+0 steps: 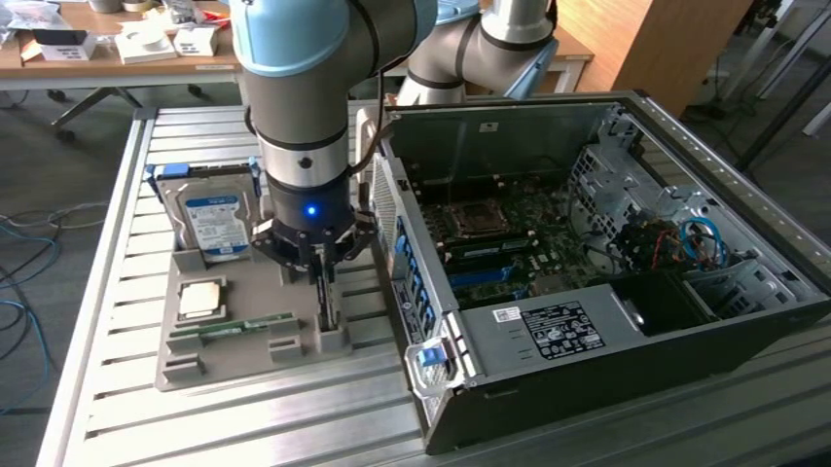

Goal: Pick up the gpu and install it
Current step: 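Pick up the gpu and move the gpu toward the slot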

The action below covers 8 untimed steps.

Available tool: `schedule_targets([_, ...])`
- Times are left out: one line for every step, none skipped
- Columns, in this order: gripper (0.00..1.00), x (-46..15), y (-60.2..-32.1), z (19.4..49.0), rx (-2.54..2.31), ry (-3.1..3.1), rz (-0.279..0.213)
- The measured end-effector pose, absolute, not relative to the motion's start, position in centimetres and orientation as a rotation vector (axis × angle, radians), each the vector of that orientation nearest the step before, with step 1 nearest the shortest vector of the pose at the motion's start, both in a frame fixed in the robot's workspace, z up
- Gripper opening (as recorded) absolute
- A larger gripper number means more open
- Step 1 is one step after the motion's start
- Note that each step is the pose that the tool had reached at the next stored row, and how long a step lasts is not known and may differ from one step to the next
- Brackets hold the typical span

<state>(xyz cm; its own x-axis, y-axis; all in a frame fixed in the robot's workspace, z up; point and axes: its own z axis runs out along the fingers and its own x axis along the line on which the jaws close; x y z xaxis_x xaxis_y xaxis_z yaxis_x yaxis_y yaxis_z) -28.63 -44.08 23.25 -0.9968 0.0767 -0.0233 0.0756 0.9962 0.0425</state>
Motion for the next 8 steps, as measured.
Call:
schedule_targets([0.26, -28.63, -44.08, 23.25, 0.119, 3.114, 0.065])
schedule_targets([0.26, -28.63, -44.08, 23.25, 0.119, 3.114, 0.065])
schedule_targets([0.26, -28.63, -44.08, 23.26, 0.119, 3.114, 0.065])
schedule_targets([0.26, -28.63, -44.08, 23.25, 0.119, 3.114, 0.065])
schedule_targets([0.26, -28.63, -44.08, 23.25, 0.119, 3.114, 0.065])
schedule_targets([0.26, -28.63, -44.08, 23.25, 0.119, 3.114, 0.065])
schedule_targets([0.26, -28.63, -44.08, 23.24, 0.119, 3.114, 0.065])
schedule_targets([0.26, -28.62, -44.07, 23.22, 0.117, 3.114, 0.065])
